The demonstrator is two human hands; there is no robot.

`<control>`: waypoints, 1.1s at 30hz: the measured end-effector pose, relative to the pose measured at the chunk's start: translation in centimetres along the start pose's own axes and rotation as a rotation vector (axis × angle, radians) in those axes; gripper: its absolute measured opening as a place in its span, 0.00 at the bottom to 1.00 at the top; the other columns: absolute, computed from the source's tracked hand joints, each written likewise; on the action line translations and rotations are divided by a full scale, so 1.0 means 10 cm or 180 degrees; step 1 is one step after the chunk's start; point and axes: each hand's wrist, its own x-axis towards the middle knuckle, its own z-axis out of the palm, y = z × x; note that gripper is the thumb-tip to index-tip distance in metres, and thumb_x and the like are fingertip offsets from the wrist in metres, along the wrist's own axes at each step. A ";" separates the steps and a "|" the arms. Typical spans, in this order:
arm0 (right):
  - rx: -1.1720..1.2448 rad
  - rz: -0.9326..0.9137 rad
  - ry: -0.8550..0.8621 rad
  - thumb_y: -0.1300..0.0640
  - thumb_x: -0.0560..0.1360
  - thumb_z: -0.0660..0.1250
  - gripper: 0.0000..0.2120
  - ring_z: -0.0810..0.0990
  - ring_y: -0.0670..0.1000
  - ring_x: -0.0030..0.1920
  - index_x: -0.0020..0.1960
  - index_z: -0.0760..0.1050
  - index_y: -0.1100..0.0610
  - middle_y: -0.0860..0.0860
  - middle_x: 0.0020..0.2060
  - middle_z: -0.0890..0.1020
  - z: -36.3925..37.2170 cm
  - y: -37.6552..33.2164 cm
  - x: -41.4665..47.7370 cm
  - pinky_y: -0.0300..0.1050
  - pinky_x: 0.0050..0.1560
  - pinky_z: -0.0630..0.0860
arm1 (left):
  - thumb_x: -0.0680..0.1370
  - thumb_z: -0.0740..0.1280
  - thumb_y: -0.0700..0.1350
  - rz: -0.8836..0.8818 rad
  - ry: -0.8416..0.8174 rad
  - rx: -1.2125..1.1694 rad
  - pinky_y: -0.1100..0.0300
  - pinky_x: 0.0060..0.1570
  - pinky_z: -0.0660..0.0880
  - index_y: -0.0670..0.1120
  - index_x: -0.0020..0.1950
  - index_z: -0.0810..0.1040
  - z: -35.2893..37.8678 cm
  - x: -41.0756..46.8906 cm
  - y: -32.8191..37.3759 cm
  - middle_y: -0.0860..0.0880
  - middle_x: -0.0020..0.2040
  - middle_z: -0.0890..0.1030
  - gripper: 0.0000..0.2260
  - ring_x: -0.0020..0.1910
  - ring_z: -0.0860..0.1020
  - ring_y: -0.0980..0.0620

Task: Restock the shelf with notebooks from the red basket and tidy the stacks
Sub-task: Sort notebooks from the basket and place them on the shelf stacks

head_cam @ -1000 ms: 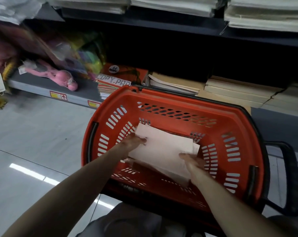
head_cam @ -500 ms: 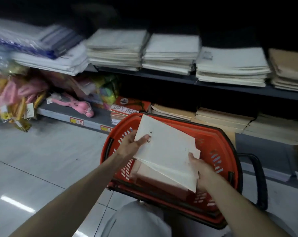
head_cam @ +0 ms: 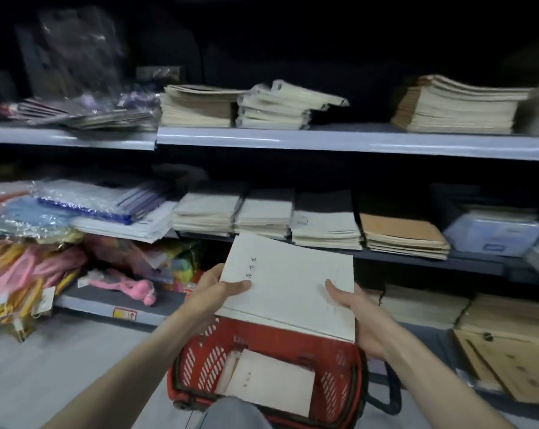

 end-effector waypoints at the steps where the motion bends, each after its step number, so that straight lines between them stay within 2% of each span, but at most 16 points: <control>1: -0.0071 -0.0172 0.0113 0.58 0.79 0.73 0.18 0.86 0.60 0.59 0.68 0.77 0.53 0.56 0.59 0.86 -0.02 -0.03 -0.03 0.63 0.66 0.77 | 0.67 0.80 0.43 -0.0007 0.0025 0.0005 0.36 0.63 0.78 0.43 0.63 0.79 0.07 -0.02 0.07 0.43 0.56 0.87 0.25 0.55 0.85 0.40; 3: -0.0177 -0.0478 0.0478 0.63 0.78 0.73 0.20 0.87 0.58 0.56 0.68 0.77 0.53 0.53 0.56 0.87 -0.04 -0.09 -0.09 0.61 0.62 0.81 | 0.67 0.79 0.41 -0.0033 0.0030 -0.0102 0.36 0.63 0.78 0.42 0.61 0.81 0.21 -0.05 0.18 0.42 0.54 0.87 0.22 0.54 0.86 0.39; 5: -0.0253 -0.0688 0.0812 0.65 0.77 0.73 0.20 0.88 0.55 0.52 0.66 0.77 0.53 0.51 0.54 0.88 -0.09 -0.15 -0.15 0.54 0.53 0.84 | 0.65 0.77 0.42 -0.0138 0.0054 -0.0422 0.35 0.63 0.77 0.40 0.59 0.84 0.34 -0.06 0.28 0.39 0.55 0.87 0.22 0.54 0.85 0.37; 7: -0.0055 -0.0867 0.1093 0.67 0.77 0.72 0.18 0.88 0.55 0.49 0.64 0.77 0.54 0.52 0.52 0.88 -0.11 -0.23 -0.22 0.46 0.40 0.84 | 0.71 0.74 0.42 -0.0383 0.0165 -0.1006 0.39 0.56 0.82 0.38 0.59 0.82 0.44 -0.05 0.40 0.37 0.56 0.85 0.17 0.53 0.84 0.37; 9: 0.0259 -0.1022 0.1411 0.68 0.77 0.71 0.17 0.86 0.55 0.49 0.63 0.76 0.55 0.53 0.52 0.86 -0.13 -0.25 -0.22 0.43 0.35 0.82 | 0.78 0.69 0.41 -0.0523 0.0193 -0.1538 0.46 0.49 0.83 0.37 0.62 0.77 0.55 -0.01 0.48 0.37 0.57 0.83 0.14 0.52 0.84 0.39; 11: 0.0612 -0.1185 0.1752 0.67 0.77 0.72 0.17 0.85 0.55 0.50 0.63 0.76 0.56 0.54 0.54 0.86 -0.14 -0.26 -0.14 0.46 0.41 0.81 | 0.80 0.68 0.41 -0.0593 0.0027 -0.1885 0.49 0.51 0.82 0.36 0.68 0.73 0.72 0.05 0.55 0.34 0.59 0.82 0.18 0.54 0.85 0.38; 13: 0.0987 -0.1267 0.2009 0.66 0.76 0.72 0.18 0.85 0.55 0.50 0.64 0.75 0.57 0.54 0.54 0.85 -0.12 -0.29 -0.07 0.49 0.48 0.81 | 0.80 0.67 0.40 -0.0651 -0.0294 -0.1906 0.48 0.56 0.81 0.36 0.70 0.73 0.97 0.06 0.60 0.33 0.60 0.83 0.19 0.55 0.85 0.36; 15: 0.1368 -0.1264 0.2141 0.66 0.77 0.72 0.19 0.85 0.53 0.48 0.66 0.74 0.56 0.52 0.52 0.85 -0.08 -0.34 0.02 0.48 0.46 0.81 | 0.80 0.68 0.41 -0.0695 -0.0639 -0.1649 0.48 0.60 0.80 0.38 0.68 0.77 1.24 0.04 0.61 0.35 0.59 0.84 0.16 0.56 0.85 0.37; 17: 0.1608 -0.1278 0.2194 0.65 0.78 0.72 0.20 0.85 0.53 0.48 0.67 0.73 0.53 0.50 0.52 0.85 -0.05 -0.38 0.11 0.49 0.44 0.82 | 0.80 0.69 0.43 -0.0602 -0.1071 -0.1244 0.47 0.59 0.80 0.43 0.67 0.80 1.46 0.01 0.59 0.39 0.58 0.85 0.15 0.53 0.85 0.40; 19: 0.1647 -0.1333 0.2191 0.63 0.77 0.73 0.21 0.87 0.55 0.50 0.67 0.75 0.52 0.51 0.55 0.86 -0.03 -0.39 0.24 0.58 0.50 0.85 | 0.78 0.72 0.45 -0.0497 -0.1510 -0.0868 0.44 0.57 0.80 0.50 0.68 0.79 1.60 0.04 0.56 0.38 0.57 0.84 0.17 0.49 0.83 0.38; 21: 0.1660 -0.1351 0.2139 0.62 0.77 0.74 0.20 0.87 0.57 0.51 0.66 0.76 0.49 0.52 0.54 0.87 -0.02 -0.41 0.36 0.63 0.54 0.84 | 0.78 0.74 0.44 -0.0489 -0.1621 -0.0709 0.42 0.55 0.81 0.56 0.69 0.76 1.66 0.14 0.53 0.37 0.53 0.83 0.21 0.47 0.82 0.37; 24: 0.1593 -0.1287 0.1977 0.62 0.78 0.73 0.20 0.87 0.58 0.54 0.65 0.76 0.47 0.51 0.54 0.87 0.01 -0.40 0.52 0.63 0.55 0.84 | 0.78 0.70 0.34 -0.0348 -0.1465 -0.0600 0.48 0.46 0.83 0.53 0.70 0.74 1.64 0.39 0.49 0.36 0.50 0.84 0.23 0.39 0.82 0.41; 28: 0.1204 -0.1234 0.1640 0.60 0.79 0.73 0.17 0.87 0.59 0.54 0.66 0.77 0.52 0.53 0.55 0.87 -0.11 -0.40 0.63 0.49 0.43 0.84 | 0.79 0.62 0.30 -0.0297 -0.1095 -0.0489 0.57 0.33 0.75 0.42 0.66 0.76 1.48 0.78 0.56 0.38 0.39 0.79 0.17 0.31 0.77 0.46; 31: 0.0494 -0.1242 0.1594 0.59 0.80 0.72 0.15 0.89 0.55 0.49 0.65 0.78 0.57 0.54 0.53 0.88 -0.29 -0.47 0.70 0.49 0.48 0.81 | 0.80 0.58 0.30 -0.0136 -0.0567 -0.0264 0.60 0.29 0.70 0.37 0.63 0.76 1.35 1.13 0.51 0.42 0.35 0.77 0.14 0.30 0.74 0.50; 33: -0.0111 -0.1339 0.1585 0.60 0.80 0.72 0.15 0.88 0.49 0.48 0.65 0.77 0.56 0.52 0.53 0.88 -0.41 -0.58 0.76 0.48 0.55 0.81 | 0.80 0.56 0.31 0.0015 -0.0217 -0.0062 0.59 0.30 0.71 0.36 0.61 0.79 1.27 1.34 0.41 0.44 0.36 0.79 0.15 0.30 0.75 0.51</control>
